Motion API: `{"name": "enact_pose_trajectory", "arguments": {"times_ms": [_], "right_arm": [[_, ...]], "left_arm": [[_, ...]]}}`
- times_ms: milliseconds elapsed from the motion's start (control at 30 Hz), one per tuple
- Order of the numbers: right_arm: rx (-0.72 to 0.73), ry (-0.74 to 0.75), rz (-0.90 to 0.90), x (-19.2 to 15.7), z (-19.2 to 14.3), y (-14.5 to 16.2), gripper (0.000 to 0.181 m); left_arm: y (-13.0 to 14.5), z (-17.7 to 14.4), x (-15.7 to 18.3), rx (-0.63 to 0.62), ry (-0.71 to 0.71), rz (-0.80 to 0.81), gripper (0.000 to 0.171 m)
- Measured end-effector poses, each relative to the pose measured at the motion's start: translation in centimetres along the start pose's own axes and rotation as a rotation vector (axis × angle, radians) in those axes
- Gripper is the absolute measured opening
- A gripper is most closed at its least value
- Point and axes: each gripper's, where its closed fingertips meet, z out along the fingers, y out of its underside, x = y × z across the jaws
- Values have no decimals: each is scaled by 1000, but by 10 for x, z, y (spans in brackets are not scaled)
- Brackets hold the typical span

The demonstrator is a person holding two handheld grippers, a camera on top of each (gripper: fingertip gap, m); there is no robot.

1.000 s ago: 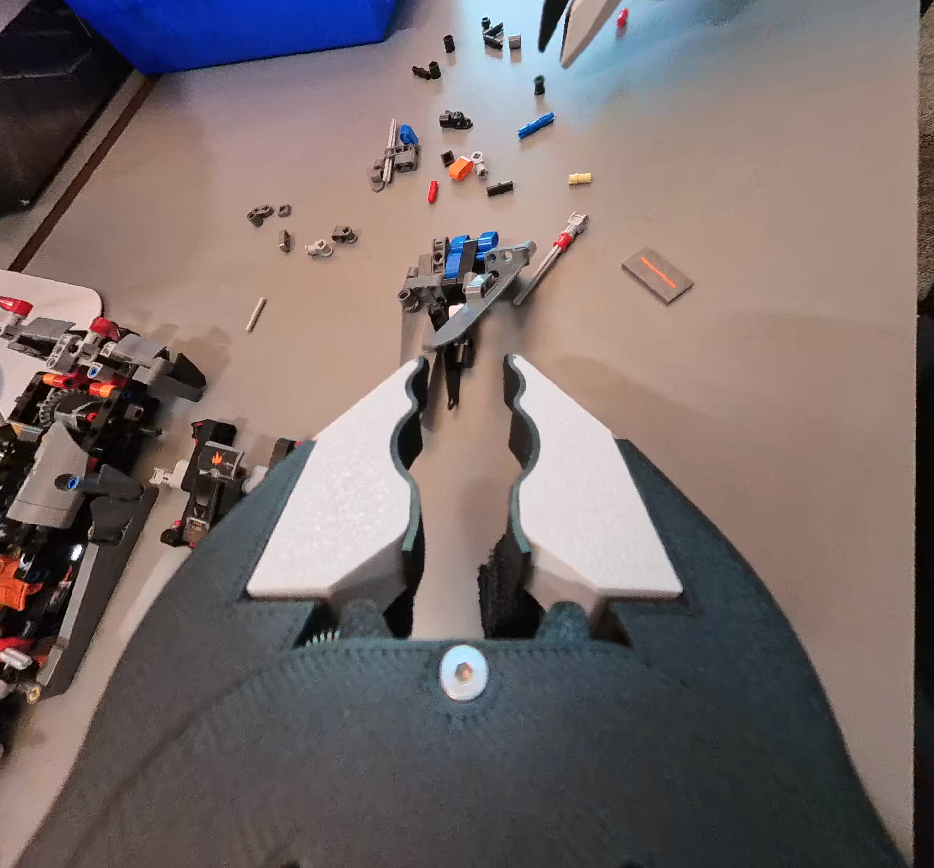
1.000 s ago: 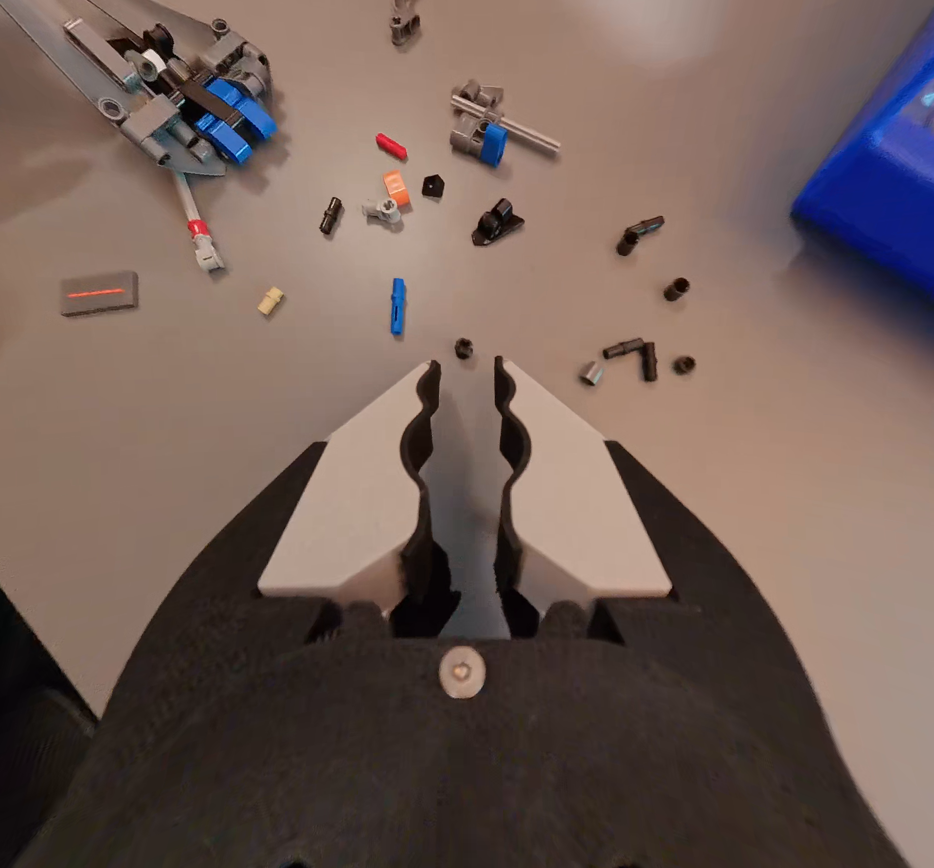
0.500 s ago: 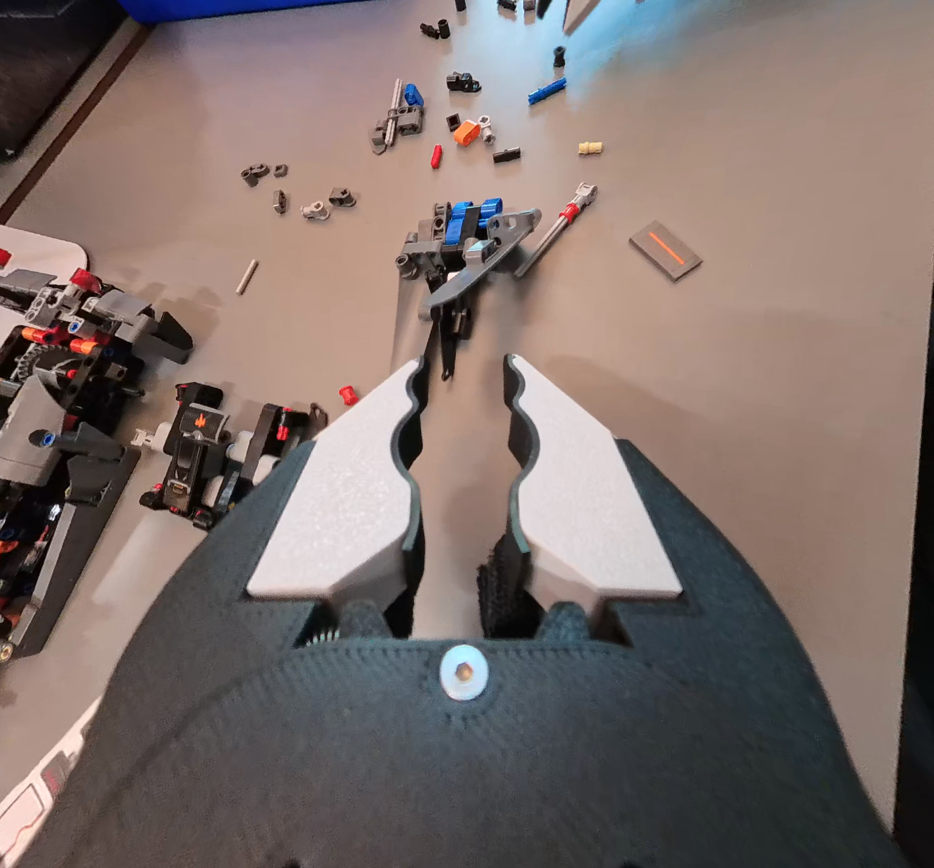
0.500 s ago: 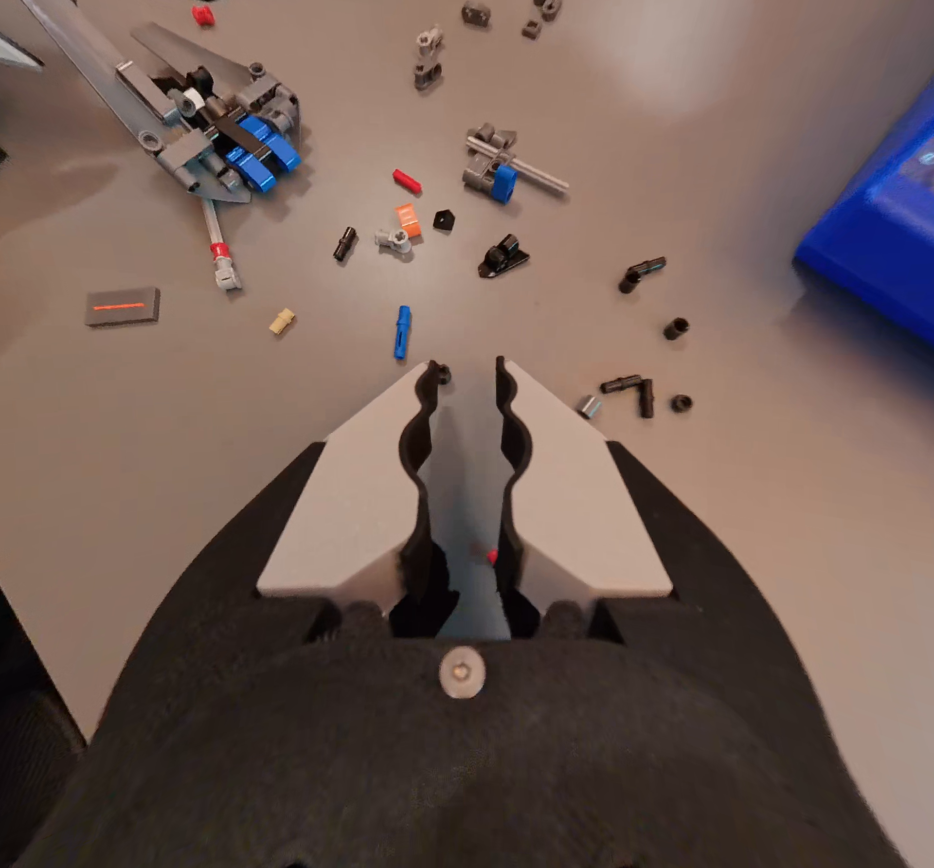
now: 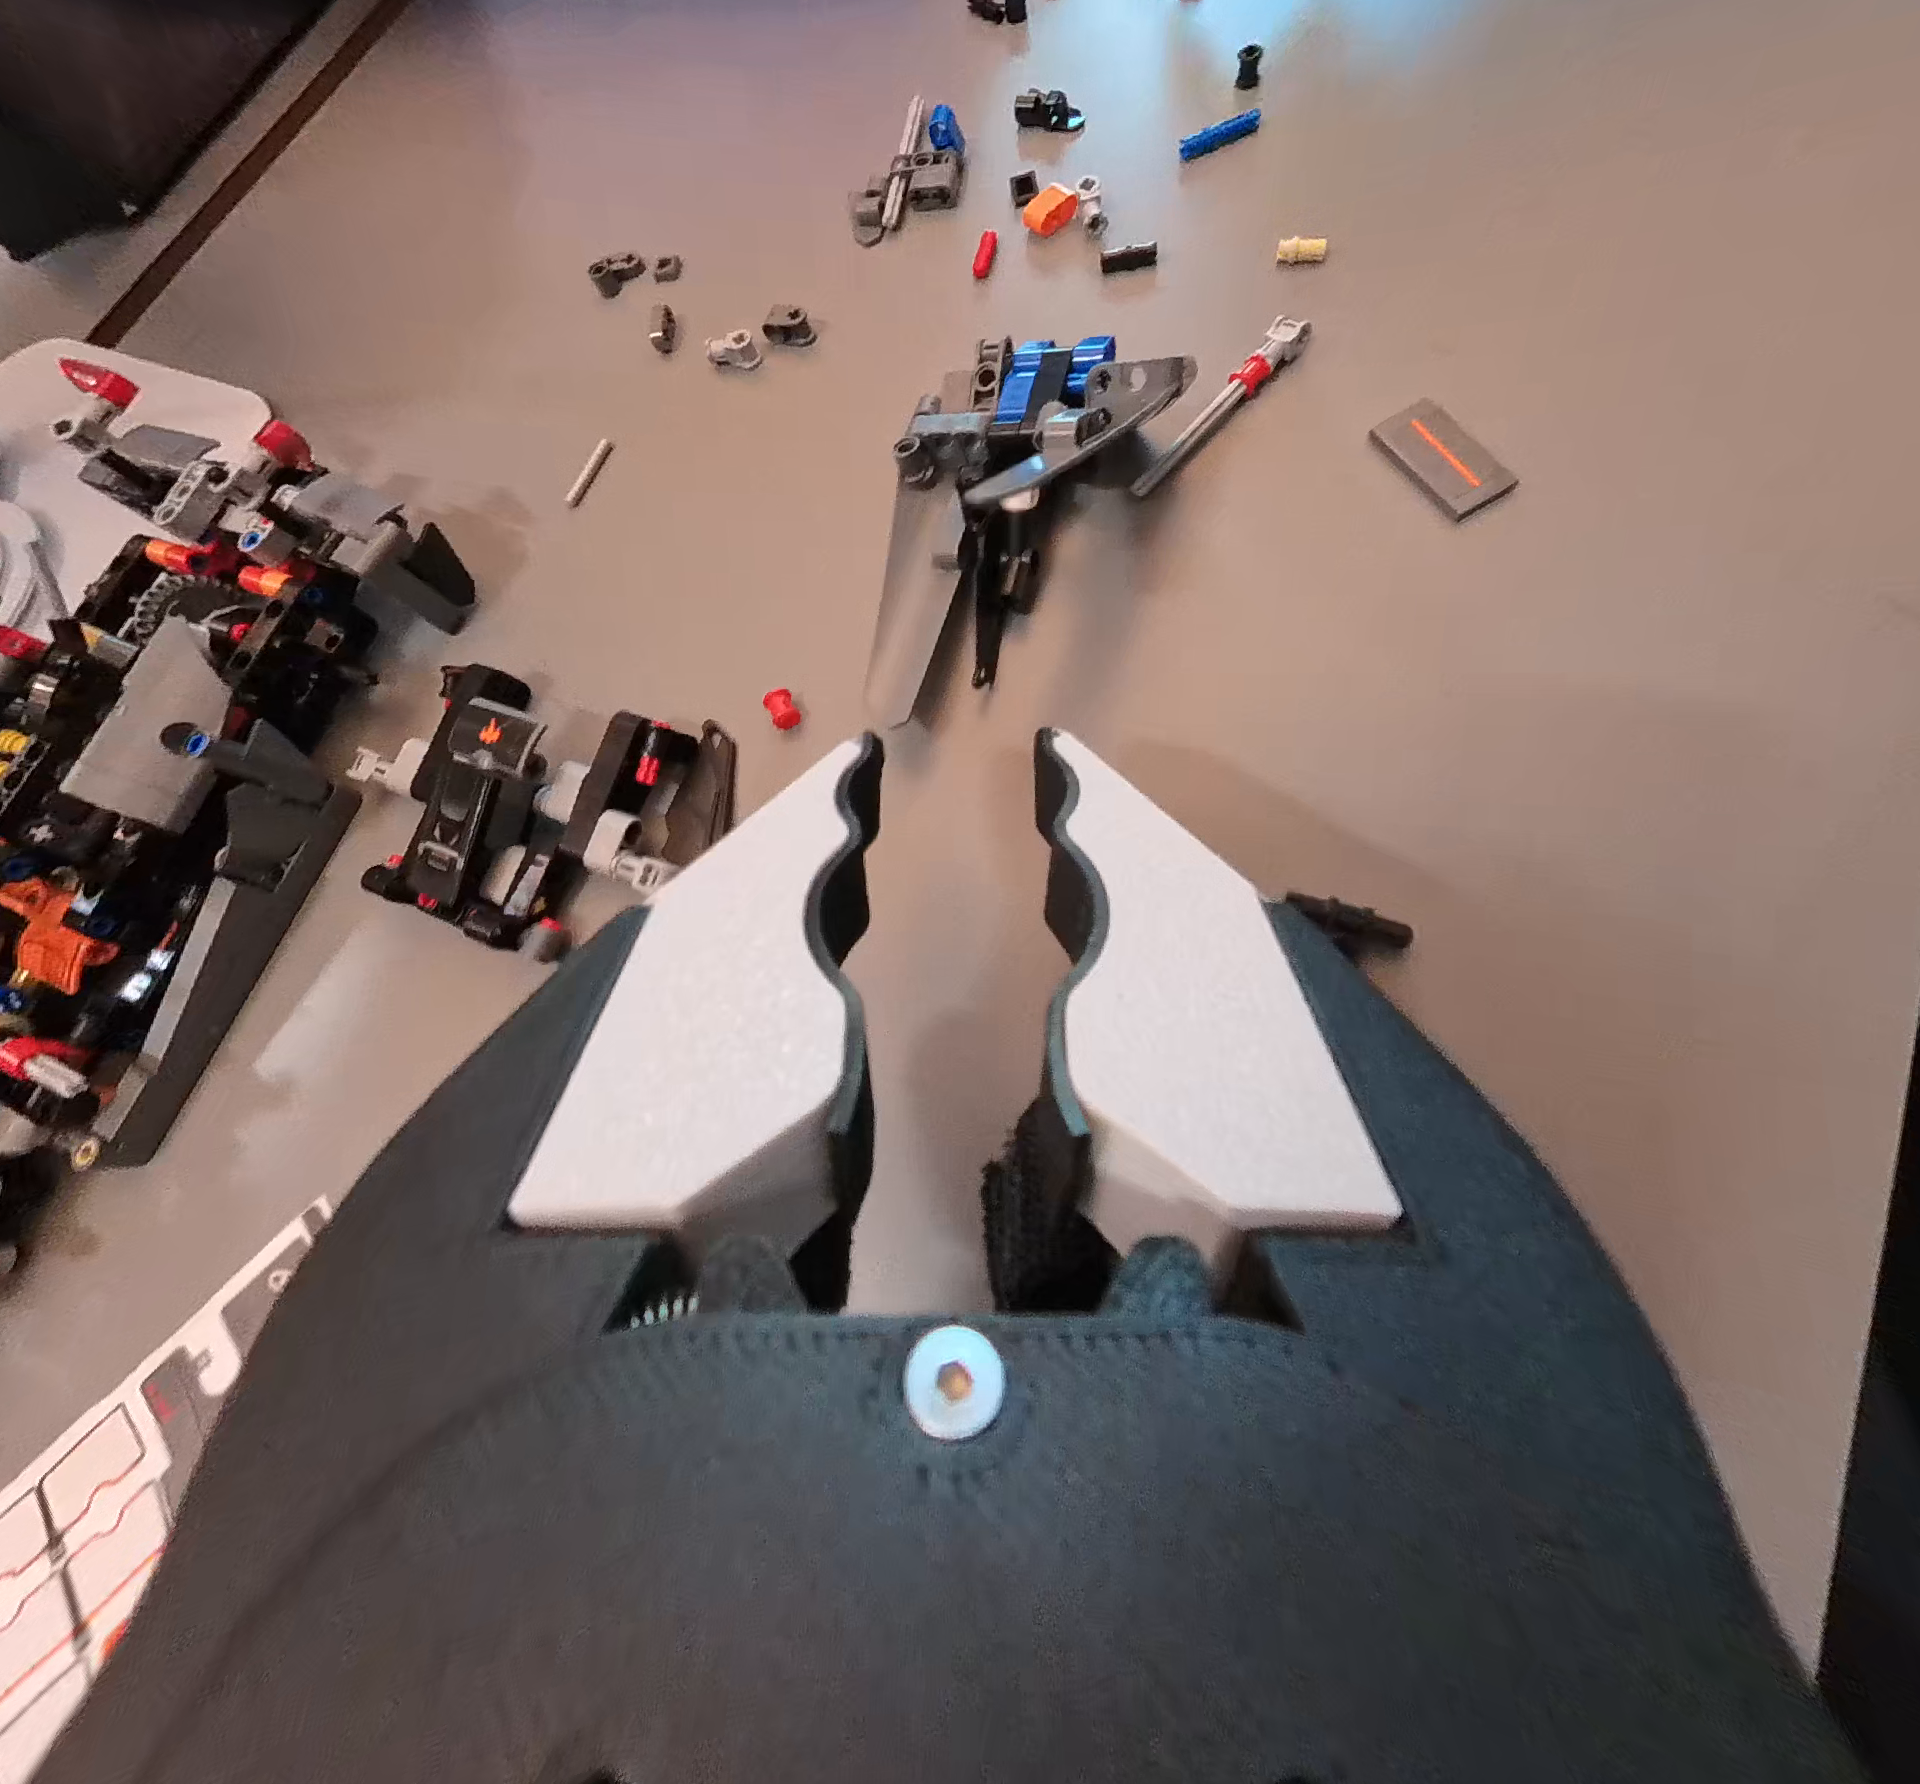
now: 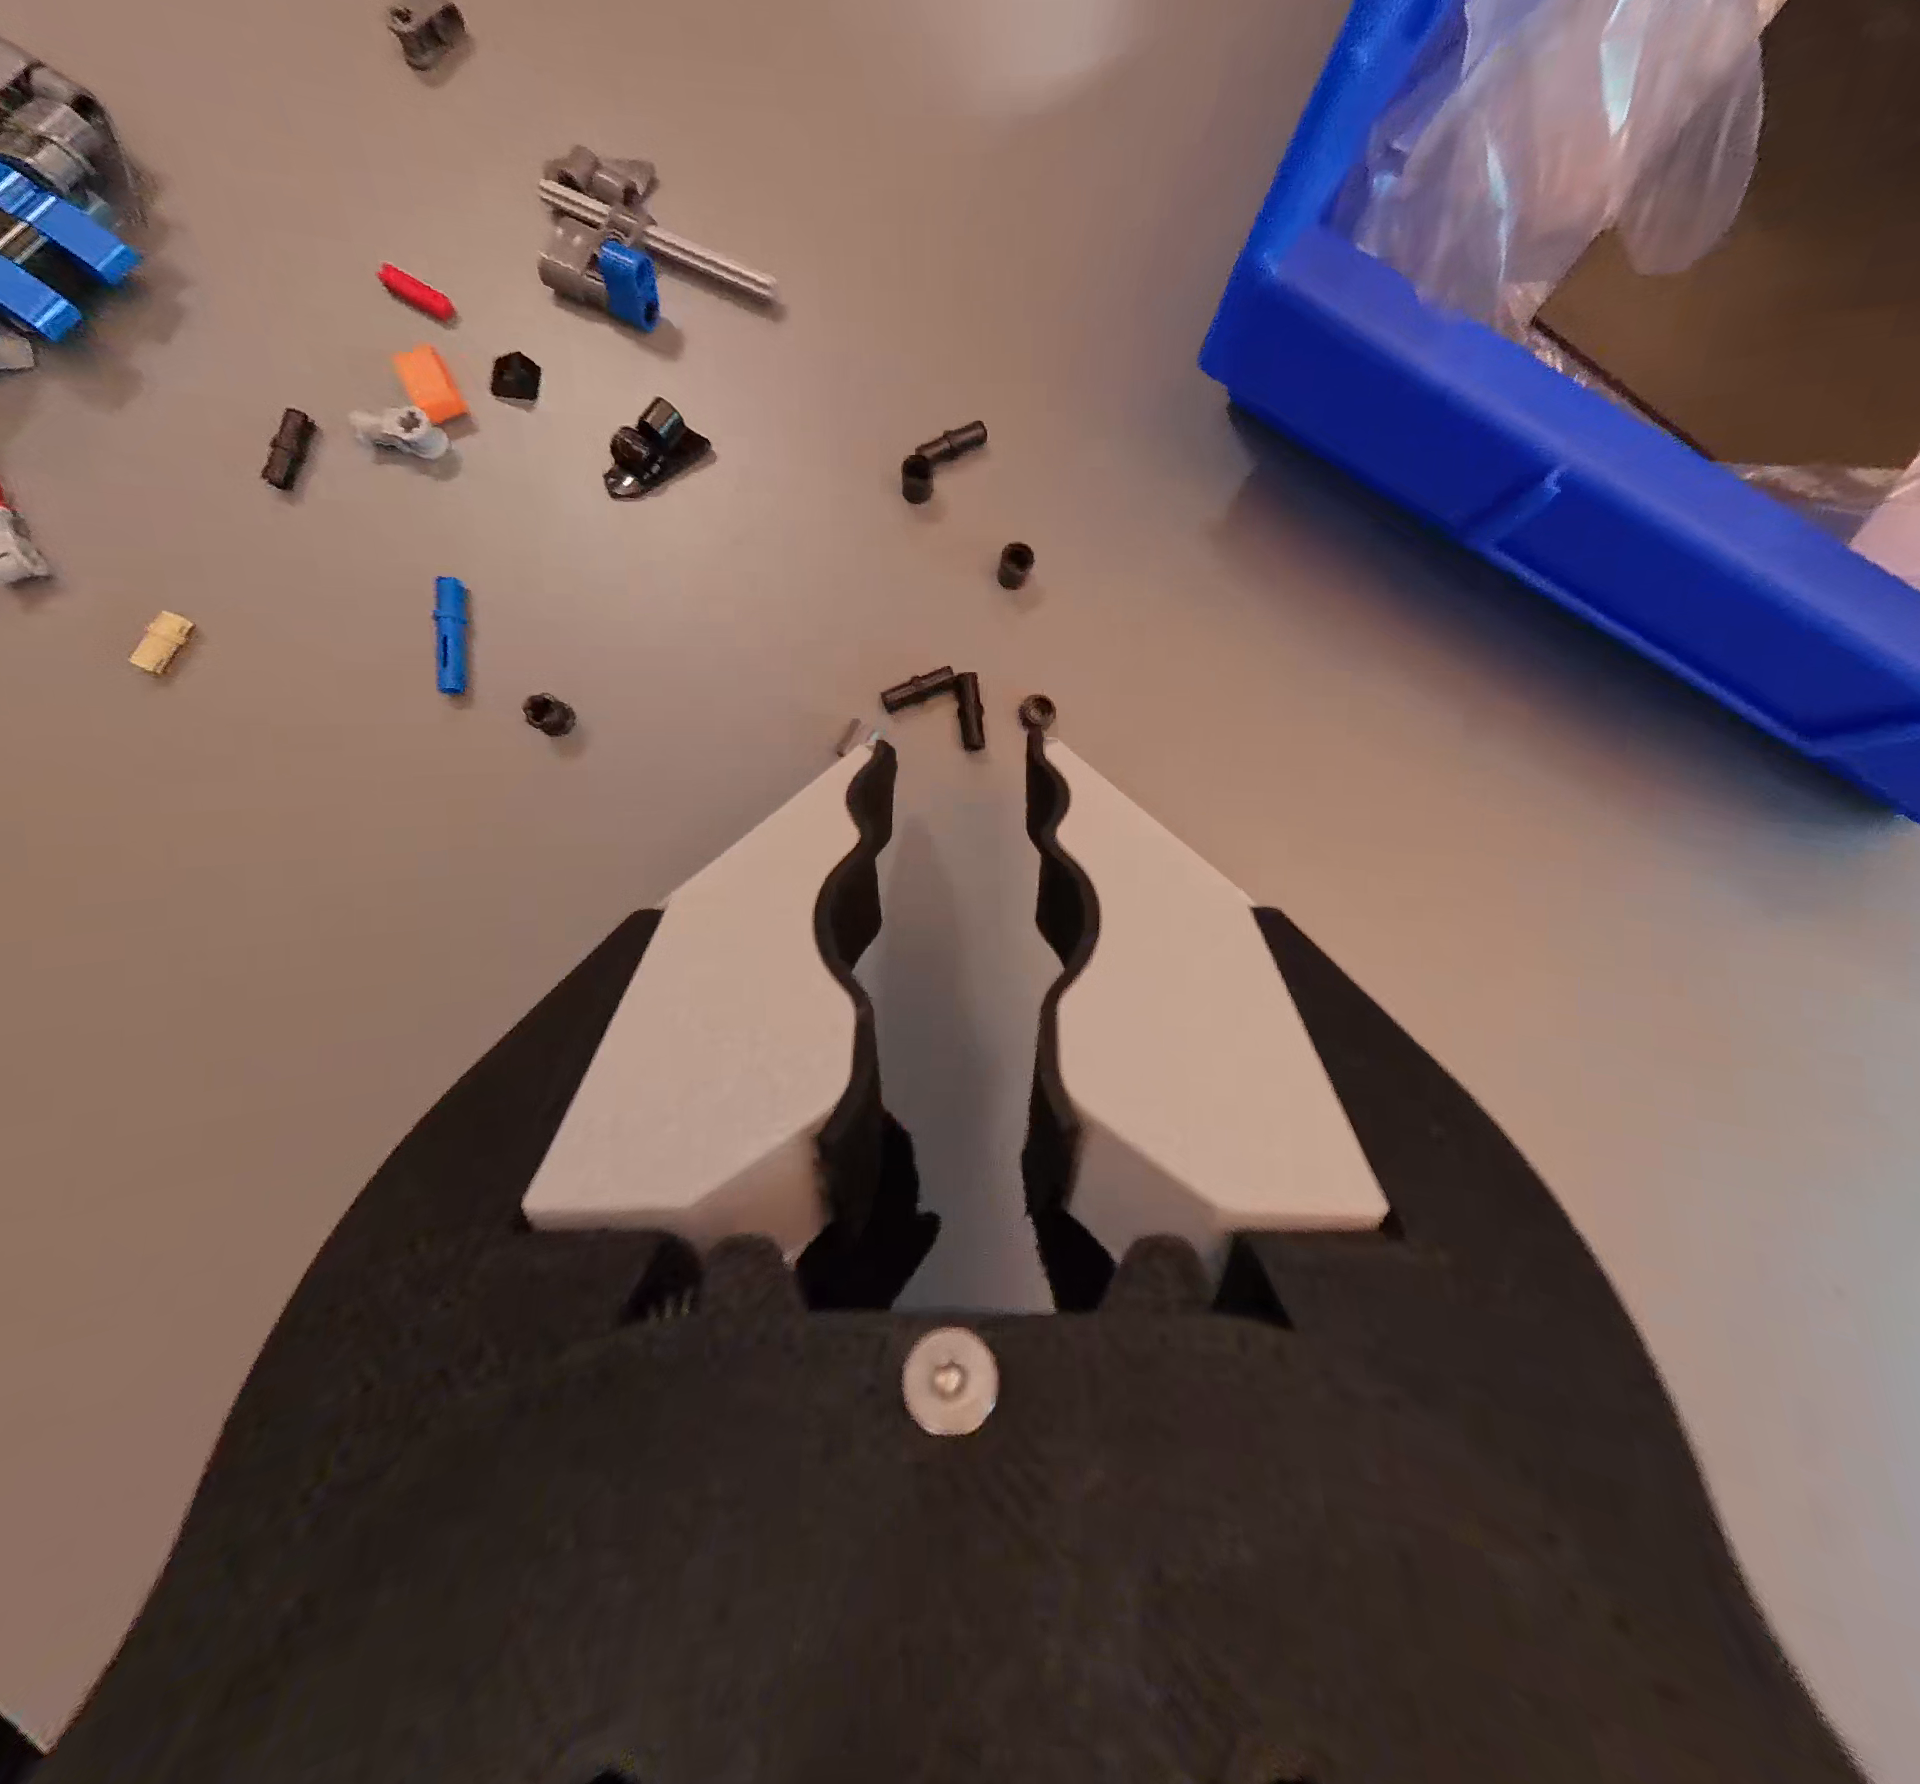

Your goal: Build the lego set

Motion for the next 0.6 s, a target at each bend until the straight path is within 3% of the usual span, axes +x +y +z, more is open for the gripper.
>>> {"name": "enact_pose_trajectory", "arguments": {"times_ms": [267, 600], "right_arm": [[80, -158, -71, -42, 15, -34, 21], [-14, -249, -155, -77, 52, -44, 21]], "left_arm": [[12, 0, -3, -23, -22, -38, 27], [20, -5, -5, -39, -44, -50, 27]]}}
